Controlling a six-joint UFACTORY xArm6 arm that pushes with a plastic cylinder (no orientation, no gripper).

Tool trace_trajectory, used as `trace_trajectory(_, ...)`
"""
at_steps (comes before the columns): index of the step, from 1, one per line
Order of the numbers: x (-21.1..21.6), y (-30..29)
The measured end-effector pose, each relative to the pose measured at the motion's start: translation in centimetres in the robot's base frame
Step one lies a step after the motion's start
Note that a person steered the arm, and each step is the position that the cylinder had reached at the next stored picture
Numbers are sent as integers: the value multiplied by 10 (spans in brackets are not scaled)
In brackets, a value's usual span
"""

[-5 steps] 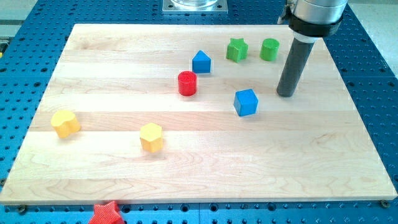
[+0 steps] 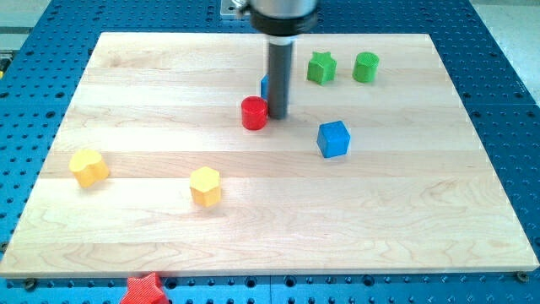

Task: Adjust the blue blocks and red circle to form a triangle

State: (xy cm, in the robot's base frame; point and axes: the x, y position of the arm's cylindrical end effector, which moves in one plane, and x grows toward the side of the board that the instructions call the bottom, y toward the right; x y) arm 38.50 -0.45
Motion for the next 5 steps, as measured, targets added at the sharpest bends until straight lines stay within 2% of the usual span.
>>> trace_trajectory(2, -38, -59)
trace_trajectory(4, -30, 19)
trace_trajectory(5, 5, 42)
